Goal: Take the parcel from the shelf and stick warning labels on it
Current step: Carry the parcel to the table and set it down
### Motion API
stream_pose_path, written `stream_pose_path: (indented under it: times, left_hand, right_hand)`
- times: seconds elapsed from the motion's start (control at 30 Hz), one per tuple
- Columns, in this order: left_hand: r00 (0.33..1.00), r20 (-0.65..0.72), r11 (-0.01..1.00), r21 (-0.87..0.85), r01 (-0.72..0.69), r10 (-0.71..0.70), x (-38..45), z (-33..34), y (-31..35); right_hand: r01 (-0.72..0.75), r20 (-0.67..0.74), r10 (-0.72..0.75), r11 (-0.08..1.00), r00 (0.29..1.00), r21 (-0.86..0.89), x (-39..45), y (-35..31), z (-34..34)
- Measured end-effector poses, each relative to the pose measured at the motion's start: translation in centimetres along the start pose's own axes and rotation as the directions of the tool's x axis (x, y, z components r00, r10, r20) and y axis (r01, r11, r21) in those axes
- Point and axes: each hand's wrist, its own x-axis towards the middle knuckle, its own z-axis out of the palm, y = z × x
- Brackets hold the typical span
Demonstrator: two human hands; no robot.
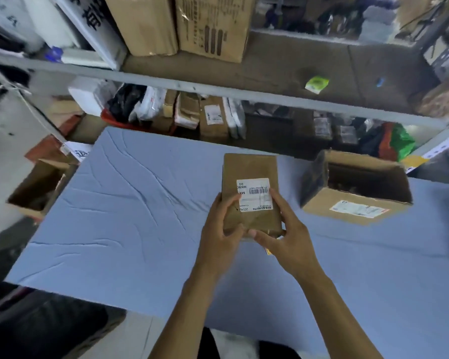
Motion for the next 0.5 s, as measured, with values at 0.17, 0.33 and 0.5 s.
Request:
stream_pose_path:
  times: [0.17, 0.33, 0.5]
  left_hand:
    - [0.989, -0.141, 0.999, 0.028, 0.036, -0.032, -1.6, 3.1, -3.8]
    - [0.983, -0.183, 0.997, 0.078, 0.026, -0.011, -3.6, 4.2, -8.7]
    - [0.972, -0.234, 0.991, 0.131, -0.007, 0.038, -6.0, 4.5, -15.4]
  right_hand:
    - [0.032, 0.124, -0.037, 0.999, 0.992, 0.035, 0.4, 4.2, -0.2]
    - [0.046, 0.134, -0.054, 0.997, 0.989, 0.064, -1.7, 9.8, 2.0]
    - [0.13, 0.136, -0.143, 0.987, 0.98, 0.097, -4.2, 15.5, 5.5]
